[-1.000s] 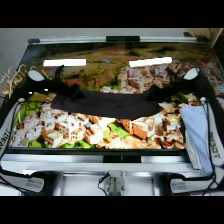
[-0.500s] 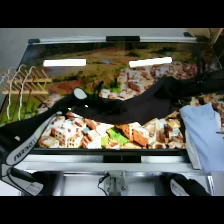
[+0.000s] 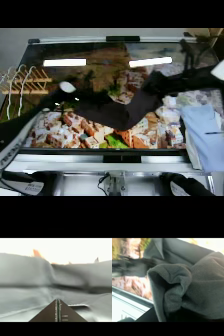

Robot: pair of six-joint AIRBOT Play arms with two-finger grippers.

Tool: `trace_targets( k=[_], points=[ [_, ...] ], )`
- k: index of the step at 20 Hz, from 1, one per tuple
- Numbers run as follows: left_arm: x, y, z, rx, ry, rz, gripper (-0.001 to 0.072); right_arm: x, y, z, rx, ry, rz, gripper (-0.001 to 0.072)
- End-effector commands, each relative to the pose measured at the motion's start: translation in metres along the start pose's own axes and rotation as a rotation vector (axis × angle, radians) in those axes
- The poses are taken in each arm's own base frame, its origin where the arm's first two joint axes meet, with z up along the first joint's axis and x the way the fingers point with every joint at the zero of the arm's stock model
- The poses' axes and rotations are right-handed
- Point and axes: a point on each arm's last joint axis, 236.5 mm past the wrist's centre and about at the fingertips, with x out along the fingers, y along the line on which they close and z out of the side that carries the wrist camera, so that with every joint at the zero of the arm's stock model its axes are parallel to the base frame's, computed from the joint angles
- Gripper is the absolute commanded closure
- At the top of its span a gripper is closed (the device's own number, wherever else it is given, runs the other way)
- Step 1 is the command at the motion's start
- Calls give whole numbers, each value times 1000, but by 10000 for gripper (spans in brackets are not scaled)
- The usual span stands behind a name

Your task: Fold the shirts.

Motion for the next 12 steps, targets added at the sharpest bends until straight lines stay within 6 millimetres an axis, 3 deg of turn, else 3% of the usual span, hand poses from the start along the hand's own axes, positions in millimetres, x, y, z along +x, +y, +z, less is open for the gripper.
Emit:
trace_targets(
  k=[1,3,4,5,7,8,9,10,12],
  points=[
    [-136,41,66,65,-216,145,672,79,38,18,-51,-54,73,631],
    [-219,47,89,43,-376,186,672,143,57,18,-38,-72,118,632],
    [-250,47,93,31,-433,200,671,176,65,14,-6,-76,143,632],
    [-274,44,92,35,-471,212,672,211,73,6,57,-68,179,631],
    [-298,36,82,49,-493,225,671,273,80,-15,203,-44,237,631],
    [-301,34,78,60,-496,234,671,297,76,-22,279,-45,250,543],
    [-300,33,73,67,-494,242,671,315,72,-25,369,-43,267,130],
    [-297,33,67,67,-483,246,671,320,70,-25,383,-43,284,39],
    [-286,38,57,62,-453,245,671,304,65,-12,296,-42,308,39]
  ],
)
